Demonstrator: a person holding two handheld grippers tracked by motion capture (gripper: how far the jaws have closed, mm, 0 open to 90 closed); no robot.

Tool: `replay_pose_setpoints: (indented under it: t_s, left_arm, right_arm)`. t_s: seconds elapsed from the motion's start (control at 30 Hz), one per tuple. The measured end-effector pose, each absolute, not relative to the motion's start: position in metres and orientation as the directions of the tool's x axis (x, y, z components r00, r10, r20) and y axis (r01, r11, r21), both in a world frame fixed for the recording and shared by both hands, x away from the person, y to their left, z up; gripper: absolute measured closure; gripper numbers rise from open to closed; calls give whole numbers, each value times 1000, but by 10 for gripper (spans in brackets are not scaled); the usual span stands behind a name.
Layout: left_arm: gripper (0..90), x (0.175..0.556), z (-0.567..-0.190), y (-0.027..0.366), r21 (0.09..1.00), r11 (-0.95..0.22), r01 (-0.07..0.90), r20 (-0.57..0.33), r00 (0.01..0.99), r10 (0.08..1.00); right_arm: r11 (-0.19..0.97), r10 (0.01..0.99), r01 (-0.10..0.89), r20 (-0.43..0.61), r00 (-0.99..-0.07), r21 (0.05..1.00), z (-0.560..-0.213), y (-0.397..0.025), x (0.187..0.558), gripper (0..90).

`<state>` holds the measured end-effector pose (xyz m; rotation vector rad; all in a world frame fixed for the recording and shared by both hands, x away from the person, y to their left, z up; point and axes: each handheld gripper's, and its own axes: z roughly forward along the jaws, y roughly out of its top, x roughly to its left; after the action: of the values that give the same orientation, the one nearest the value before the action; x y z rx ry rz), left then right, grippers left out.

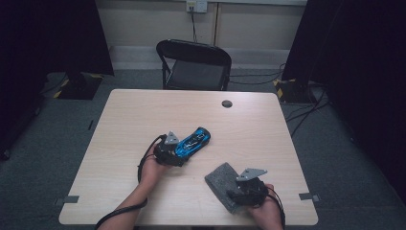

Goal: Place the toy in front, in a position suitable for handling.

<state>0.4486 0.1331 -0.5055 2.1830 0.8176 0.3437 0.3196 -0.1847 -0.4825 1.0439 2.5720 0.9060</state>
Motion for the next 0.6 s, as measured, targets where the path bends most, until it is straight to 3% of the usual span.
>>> replay_pose_setpoints:
  t_s: [0.6]
  left_arm:
    - [236, 449, -506, 133, 741, -502, 446, -16, 759, 651]
  right_arm:
    - [550, 705, 565, 22, -709, 615, -481, -186, 322, 661]
